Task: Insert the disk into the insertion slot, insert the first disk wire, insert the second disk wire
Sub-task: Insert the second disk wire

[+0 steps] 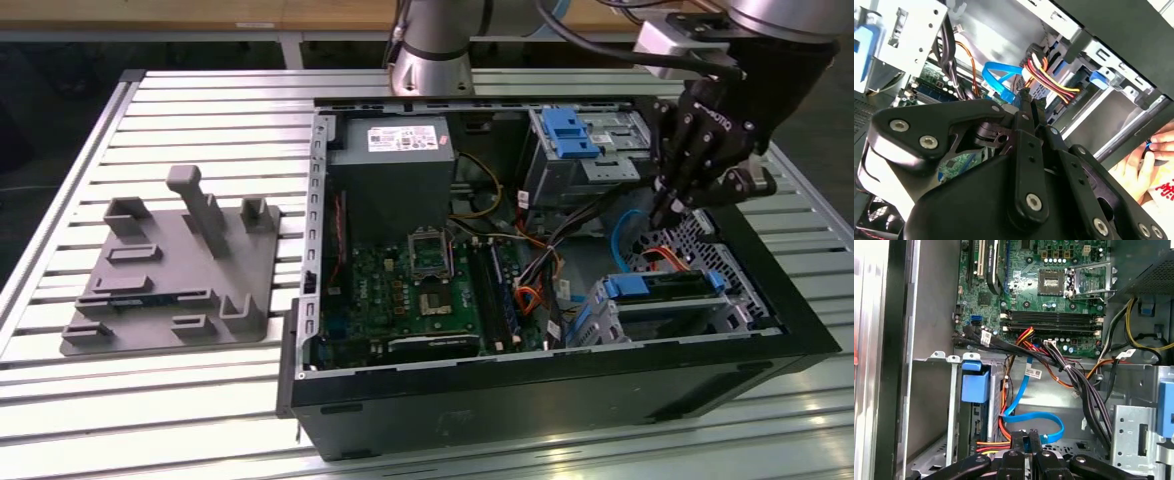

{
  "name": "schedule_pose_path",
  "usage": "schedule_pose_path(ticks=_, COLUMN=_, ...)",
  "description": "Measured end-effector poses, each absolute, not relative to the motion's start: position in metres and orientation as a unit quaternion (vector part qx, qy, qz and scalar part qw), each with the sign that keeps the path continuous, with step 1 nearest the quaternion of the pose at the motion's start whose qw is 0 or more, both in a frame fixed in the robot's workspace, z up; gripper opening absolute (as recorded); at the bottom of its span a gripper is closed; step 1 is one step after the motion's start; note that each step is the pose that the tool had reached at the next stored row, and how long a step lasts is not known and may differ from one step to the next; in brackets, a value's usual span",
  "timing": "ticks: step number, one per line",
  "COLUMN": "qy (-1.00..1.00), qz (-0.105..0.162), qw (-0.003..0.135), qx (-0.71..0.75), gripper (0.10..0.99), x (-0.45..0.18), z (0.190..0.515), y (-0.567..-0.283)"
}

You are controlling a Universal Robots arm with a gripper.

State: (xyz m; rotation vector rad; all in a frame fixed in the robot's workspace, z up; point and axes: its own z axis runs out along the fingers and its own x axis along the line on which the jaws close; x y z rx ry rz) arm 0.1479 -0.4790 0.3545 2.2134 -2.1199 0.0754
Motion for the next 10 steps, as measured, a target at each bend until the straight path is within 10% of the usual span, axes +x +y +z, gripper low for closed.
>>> schedule_pose_path(ticks=10, qy=-0.692, qz=0.018, qw=0.031, qx=0.721, gripper=0.161, x=0.146, z=0.351, y=-0.502)
